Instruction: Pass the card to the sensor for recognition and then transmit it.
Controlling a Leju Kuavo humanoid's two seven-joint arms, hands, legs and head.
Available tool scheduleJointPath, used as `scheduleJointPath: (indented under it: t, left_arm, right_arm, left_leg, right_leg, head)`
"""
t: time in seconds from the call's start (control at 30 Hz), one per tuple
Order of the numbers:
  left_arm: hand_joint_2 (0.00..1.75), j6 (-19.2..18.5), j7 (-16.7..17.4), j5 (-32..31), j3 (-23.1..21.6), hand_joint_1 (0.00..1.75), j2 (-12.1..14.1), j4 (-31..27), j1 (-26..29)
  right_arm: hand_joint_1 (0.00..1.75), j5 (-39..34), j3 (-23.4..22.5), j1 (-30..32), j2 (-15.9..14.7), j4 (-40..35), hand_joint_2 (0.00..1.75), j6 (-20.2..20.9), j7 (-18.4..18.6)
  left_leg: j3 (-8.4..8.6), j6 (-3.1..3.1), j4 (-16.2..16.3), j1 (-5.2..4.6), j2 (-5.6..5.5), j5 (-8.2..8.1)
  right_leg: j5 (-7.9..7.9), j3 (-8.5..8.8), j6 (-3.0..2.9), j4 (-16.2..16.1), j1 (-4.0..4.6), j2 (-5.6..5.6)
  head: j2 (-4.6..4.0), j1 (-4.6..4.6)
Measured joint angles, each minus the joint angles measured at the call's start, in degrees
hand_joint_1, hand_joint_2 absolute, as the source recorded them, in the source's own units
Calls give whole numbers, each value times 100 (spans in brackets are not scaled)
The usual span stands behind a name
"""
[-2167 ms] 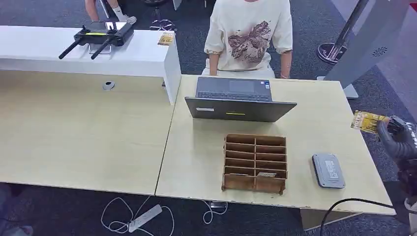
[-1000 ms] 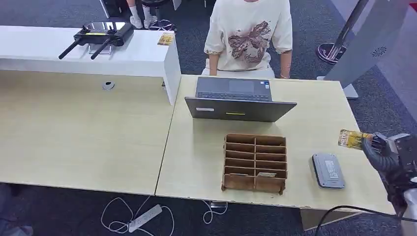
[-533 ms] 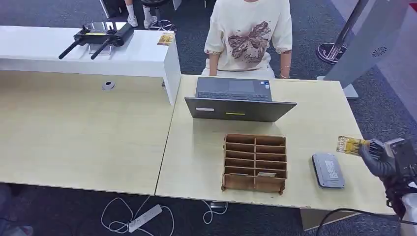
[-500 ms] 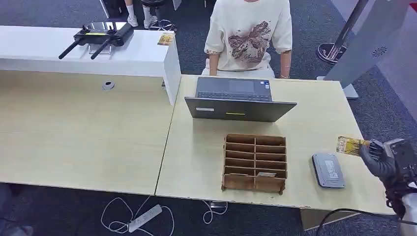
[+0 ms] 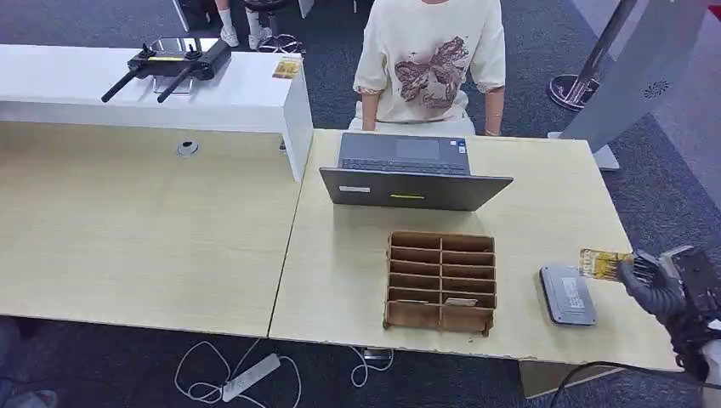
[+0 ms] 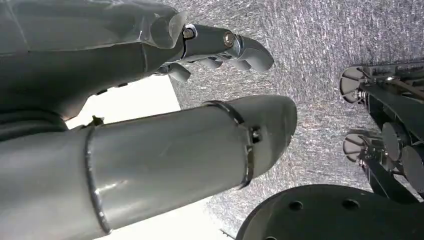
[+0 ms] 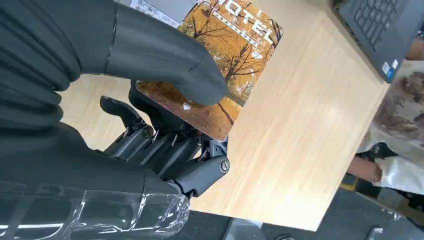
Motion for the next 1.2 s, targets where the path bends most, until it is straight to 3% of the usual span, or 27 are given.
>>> scheduleJointPath:
  t: [0.43, 1.2]
  left_arm:
    - [0, -42, 11, 5, -107, 0, 59, 0, -1]
    - [0, -68, 17, 4, -151, 0, 103, 0, -3]
  right_arm:
    - [175, 161, 96, 49, -118, 384, 175, 107, 2]
    - [175, 214, 262, 141, -153, 422, 175, 181, 74]
  left_leg:
    - [-1, 0, 0, 0, 1, 0]
    - [0, 0, 0, 0, 1, 0]
  right_leg:
    - [0, -1, 0, 0, 0, 1]
    - [0, -1, 0, 0, 0, 1]
  head:
    - [0, 0]
    - [0, 0]
